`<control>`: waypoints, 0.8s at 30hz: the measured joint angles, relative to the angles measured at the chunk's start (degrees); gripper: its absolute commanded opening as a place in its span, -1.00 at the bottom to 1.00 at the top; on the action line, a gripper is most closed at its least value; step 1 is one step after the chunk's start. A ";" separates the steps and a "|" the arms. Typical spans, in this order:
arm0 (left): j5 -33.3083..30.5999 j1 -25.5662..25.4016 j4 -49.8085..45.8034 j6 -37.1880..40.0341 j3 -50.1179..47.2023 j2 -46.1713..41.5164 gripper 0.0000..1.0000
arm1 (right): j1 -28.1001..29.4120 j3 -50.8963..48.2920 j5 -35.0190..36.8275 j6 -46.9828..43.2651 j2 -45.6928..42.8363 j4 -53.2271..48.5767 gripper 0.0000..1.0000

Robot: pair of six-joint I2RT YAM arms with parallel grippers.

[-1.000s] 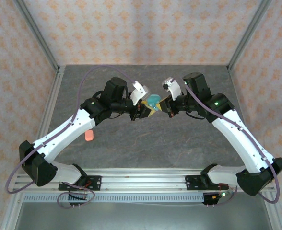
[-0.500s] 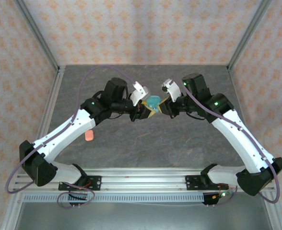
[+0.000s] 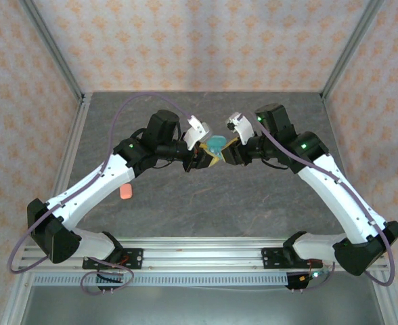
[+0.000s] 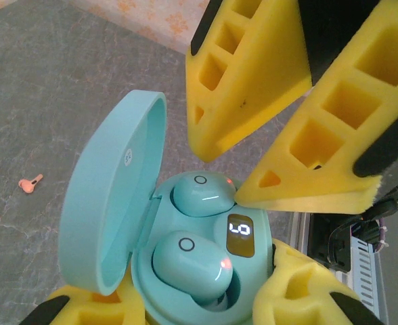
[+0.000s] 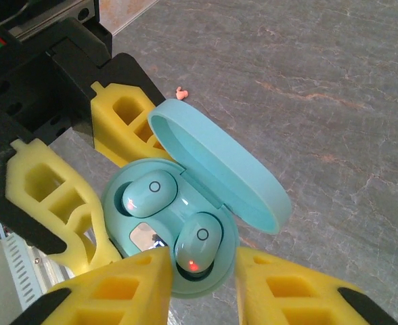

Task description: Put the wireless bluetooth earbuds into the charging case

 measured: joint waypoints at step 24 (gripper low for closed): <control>-0.92 0.00 2.45 -0.11 0.15 -0.81 -1.00 | -8.57 4.94 1.55 27.34 -0.39 8.46 0.06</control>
